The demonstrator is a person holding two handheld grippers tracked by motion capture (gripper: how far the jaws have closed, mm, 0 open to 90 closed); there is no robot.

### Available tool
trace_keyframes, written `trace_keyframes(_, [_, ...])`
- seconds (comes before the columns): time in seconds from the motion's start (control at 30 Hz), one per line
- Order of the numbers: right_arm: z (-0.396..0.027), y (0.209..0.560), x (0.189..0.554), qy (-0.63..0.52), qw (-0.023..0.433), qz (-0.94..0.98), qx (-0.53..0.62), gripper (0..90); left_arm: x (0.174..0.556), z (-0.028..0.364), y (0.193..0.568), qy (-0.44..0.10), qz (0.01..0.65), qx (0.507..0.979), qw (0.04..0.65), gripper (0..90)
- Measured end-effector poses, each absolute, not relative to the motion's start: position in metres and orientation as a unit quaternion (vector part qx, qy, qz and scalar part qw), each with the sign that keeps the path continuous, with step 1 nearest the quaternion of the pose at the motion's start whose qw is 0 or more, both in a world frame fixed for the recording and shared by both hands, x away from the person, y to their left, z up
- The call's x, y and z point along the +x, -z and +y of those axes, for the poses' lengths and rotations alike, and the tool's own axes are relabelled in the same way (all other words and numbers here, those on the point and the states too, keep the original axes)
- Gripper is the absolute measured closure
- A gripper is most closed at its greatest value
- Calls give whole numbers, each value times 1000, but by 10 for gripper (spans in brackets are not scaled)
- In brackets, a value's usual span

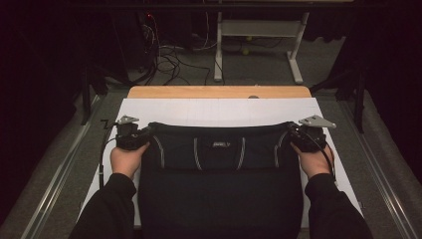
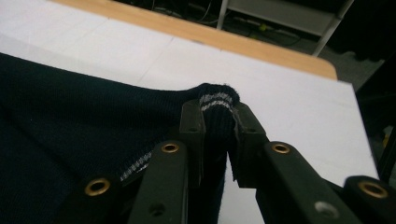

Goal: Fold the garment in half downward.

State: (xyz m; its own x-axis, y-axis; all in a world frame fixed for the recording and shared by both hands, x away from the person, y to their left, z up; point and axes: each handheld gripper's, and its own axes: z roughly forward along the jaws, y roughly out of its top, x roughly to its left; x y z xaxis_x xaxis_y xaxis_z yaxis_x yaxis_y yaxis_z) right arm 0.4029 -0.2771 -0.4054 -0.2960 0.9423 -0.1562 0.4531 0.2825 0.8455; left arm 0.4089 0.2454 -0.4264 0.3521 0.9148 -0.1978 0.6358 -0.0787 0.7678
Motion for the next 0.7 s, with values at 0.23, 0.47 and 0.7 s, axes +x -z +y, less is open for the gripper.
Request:
trace_keyframes(0.23, [-271, 394, 418, -356, 373, 716, 470, 781, 421, 246, 419, -190, 546, 700, 419, 730])
trace_keyframes(0.47, [-266, 408, 430, -342, 364, 717, 485, 778, 435, 239, 441, -189, 555, 709, 391, 725])
trace_keyframes(0.7, [-261, 438, 449, -311, 334, 728, 511, 707, 439, 239, 463, -163, 583, 699, 380, 576])
